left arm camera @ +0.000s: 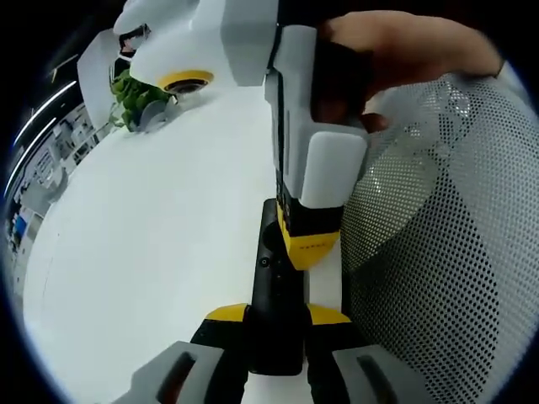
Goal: Press the specified remote control buttons in sequence, fully releasing each button before pressing the next.
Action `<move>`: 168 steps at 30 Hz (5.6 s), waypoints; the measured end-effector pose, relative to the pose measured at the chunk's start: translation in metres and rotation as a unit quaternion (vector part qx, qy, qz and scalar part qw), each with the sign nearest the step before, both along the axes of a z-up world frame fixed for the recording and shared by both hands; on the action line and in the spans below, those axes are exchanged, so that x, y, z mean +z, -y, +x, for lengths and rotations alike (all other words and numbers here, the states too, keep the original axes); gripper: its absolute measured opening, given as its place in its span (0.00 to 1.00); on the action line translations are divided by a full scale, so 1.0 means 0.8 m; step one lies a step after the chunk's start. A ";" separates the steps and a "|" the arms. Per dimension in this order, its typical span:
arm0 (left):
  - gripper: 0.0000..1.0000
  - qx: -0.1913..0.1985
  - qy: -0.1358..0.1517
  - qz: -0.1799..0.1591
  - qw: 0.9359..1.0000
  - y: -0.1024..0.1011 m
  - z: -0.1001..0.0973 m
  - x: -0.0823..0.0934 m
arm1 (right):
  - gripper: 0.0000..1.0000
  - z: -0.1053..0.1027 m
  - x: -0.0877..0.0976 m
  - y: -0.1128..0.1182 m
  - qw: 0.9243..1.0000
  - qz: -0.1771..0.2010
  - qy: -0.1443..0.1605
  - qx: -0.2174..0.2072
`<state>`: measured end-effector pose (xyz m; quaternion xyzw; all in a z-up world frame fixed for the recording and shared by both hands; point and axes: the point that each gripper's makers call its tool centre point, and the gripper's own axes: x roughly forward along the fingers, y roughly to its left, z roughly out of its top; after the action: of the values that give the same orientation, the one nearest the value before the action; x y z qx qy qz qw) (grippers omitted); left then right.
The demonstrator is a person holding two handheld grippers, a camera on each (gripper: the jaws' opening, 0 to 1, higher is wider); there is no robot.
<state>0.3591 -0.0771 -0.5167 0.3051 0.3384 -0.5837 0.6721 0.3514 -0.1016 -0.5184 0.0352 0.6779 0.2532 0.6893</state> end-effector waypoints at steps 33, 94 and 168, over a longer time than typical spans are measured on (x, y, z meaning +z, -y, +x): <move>0.25 0.003 -0.002 -0.003 1.000 0.000 0.000 -0.001 | 0.00 -0.001 0.002 -0.001 1.000 0.003 0.008 -0.008; 0.25 -0.001 -0.005 -0.013 1.000 0.002 -0.001 -0.001 | 0.00 0.017 0.007 -0.018 0.997 0.024 0.071 0.037; 0.25 -0.005 -0.005 -0.023 1.000 0.003 -0.001 -0.001 | 0.00 0.015 0.006 -0.033 0.996 0.038 0.071 0.038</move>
<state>0.3579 -0.0799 -0.5174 0.2881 0.3266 -0.5967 0.6740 0.3634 -0.0755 -0.5140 0.0179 0.6177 0.3067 0.7239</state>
